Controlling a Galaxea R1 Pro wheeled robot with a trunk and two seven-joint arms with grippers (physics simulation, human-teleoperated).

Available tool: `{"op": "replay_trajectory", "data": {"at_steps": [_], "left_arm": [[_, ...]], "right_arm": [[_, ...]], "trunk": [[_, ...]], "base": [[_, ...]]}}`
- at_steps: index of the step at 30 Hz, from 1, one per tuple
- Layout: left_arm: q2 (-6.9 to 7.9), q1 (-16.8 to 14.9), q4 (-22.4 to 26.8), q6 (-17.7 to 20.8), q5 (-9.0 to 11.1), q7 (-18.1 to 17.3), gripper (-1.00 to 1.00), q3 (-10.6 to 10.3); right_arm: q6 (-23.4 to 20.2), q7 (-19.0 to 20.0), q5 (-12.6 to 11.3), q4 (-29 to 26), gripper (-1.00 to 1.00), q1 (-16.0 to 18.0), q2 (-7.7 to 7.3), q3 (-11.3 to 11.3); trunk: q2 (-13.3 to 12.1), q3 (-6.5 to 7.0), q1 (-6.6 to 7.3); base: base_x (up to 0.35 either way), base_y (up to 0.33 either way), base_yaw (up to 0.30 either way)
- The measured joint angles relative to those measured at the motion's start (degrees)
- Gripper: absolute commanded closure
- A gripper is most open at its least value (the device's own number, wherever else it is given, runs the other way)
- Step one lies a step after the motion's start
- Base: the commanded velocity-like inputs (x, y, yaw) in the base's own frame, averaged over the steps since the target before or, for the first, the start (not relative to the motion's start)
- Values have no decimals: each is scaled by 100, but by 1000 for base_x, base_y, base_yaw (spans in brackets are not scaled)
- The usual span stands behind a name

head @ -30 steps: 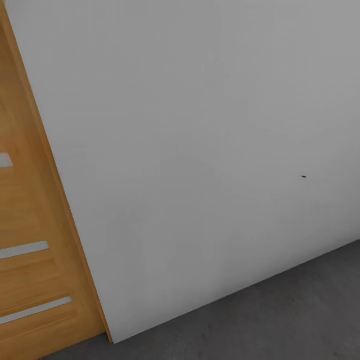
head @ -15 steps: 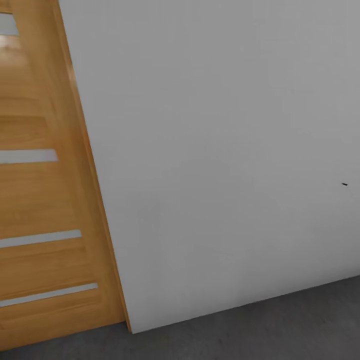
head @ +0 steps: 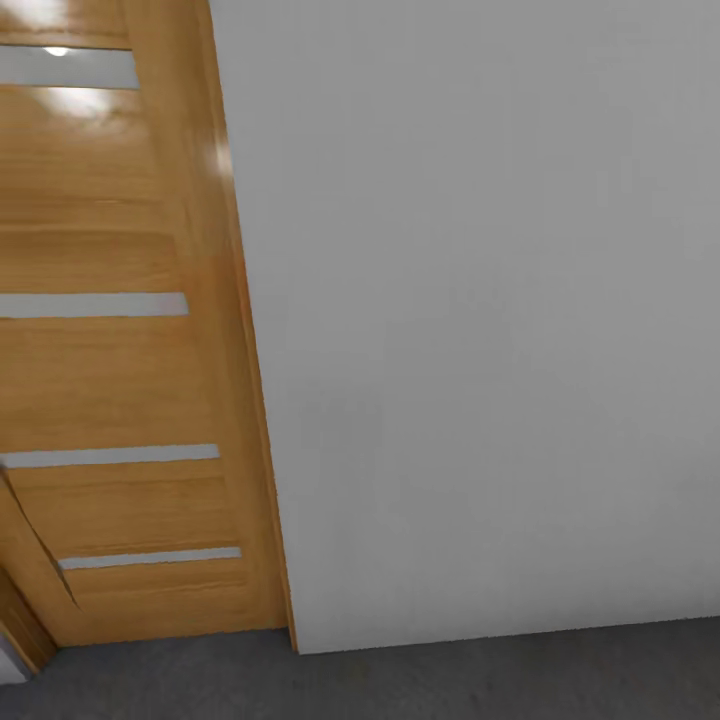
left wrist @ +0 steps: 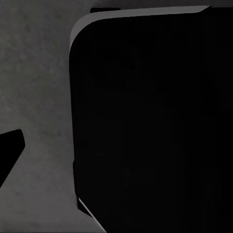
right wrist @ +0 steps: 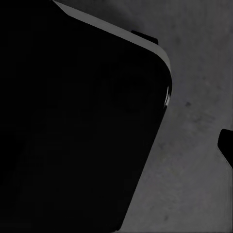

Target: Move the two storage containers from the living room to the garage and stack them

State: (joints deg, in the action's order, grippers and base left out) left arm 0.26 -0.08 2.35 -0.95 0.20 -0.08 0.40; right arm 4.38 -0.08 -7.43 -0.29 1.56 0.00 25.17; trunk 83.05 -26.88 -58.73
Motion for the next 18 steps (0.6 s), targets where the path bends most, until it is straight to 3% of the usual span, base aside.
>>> {"op": "replay_trajectory", "data": {"at_steps": [18], "left_arm": [[8,0,0,-7,11,0,-100,16]], "right_arm": [[3,0,-5,0,-100,0,2,0]], "trunk": [[0,0,0]], "base": [[0,0,294]]}}
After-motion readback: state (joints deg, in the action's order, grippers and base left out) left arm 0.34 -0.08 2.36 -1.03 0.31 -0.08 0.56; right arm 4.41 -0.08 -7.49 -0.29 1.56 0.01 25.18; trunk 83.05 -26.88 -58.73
